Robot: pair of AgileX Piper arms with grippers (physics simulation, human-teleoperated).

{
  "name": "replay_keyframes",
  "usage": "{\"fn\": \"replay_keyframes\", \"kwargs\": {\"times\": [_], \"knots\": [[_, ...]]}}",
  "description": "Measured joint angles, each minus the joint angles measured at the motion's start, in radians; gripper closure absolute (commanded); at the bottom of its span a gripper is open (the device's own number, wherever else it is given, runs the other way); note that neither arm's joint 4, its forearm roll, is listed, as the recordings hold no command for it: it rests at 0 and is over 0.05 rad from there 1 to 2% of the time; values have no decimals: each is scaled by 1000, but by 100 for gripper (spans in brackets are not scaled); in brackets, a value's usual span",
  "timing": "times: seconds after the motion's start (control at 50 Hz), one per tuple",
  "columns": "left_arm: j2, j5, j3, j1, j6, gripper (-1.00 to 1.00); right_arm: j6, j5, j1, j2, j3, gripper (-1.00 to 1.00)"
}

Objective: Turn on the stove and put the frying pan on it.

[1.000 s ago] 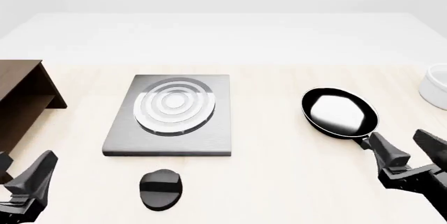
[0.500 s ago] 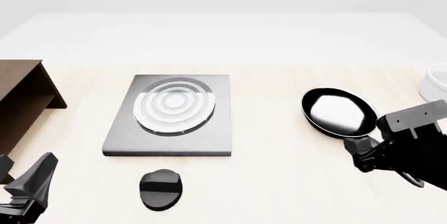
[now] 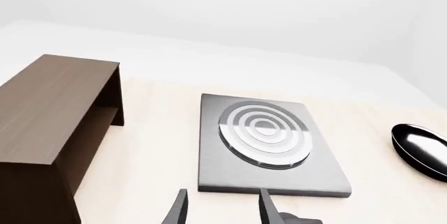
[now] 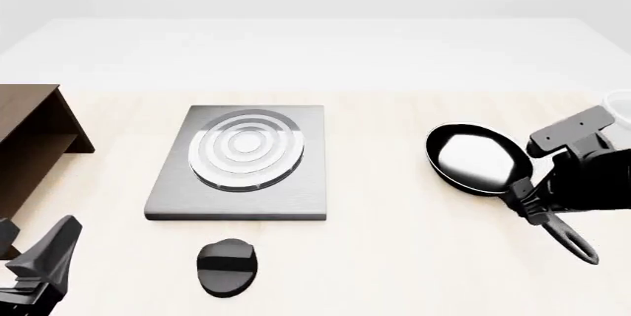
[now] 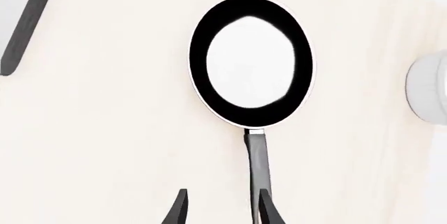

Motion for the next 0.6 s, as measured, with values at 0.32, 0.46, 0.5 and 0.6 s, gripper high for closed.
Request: {"fn": "replay_keyframes", "kwargs": {"times": [0.32,0.46,0.5,0.6], "knots": [[0,0,0,0,-1,-100,-126,30,-111,111,-74,-100],[0,0,0,0,-2,-100,-151,15,-140,164,-81,-100],[0,0,1,0,-3,-100,-157,9,-147,179,-81,-100],[0,0,1,0,-4,-100,-170,-11,-163,216,-79,-100]]}}
